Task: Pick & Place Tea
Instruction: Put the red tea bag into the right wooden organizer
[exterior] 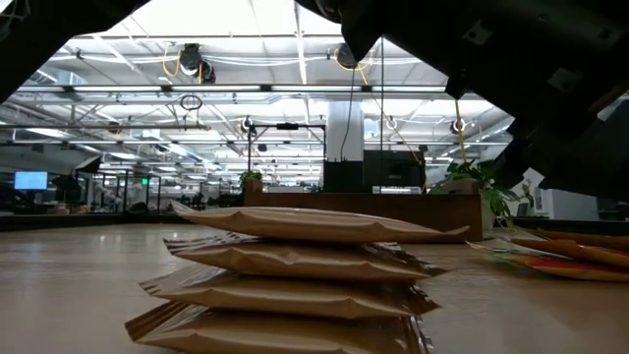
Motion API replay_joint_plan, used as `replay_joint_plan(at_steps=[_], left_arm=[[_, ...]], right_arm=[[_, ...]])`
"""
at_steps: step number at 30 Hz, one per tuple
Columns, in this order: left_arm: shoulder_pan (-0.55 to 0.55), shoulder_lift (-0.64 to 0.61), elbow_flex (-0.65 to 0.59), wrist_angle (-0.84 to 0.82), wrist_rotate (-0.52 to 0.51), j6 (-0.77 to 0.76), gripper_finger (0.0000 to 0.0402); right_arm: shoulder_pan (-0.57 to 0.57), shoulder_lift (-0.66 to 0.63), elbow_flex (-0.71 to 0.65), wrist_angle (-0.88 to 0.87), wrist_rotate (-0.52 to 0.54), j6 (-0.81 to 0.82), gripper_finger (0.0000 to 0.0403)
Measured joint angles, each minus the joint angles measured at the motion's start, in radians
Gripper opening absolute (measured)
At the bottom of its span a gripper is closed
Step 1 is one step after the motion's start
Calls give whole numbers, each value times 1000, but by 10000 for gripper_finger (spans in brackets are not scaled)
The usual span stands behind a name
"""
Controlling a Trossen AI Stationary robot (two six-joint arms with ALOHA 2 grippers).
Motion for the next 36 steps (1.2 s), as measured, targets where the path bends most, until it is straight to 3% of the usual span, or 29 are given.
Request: replay_joint_plan(at_steps=[11, 26, 32, 36], left_arm=[[21, 0, 0, -24, 78, -114, 248], [31, 28, 2, -8, 91, -194, 245], [35, 32, 1, -13, 123, -212, 208], [34, 32, 1, -23, 124, -202, 152]], right_arm=[[5, 33, 1, -7, 24, 24, 0], [5, 33, -63, 53, 77, 39, 0], [0, 34, -75, 61, 77, 35, 0], [0, 34, -75, 54, 74, 33, 0]])
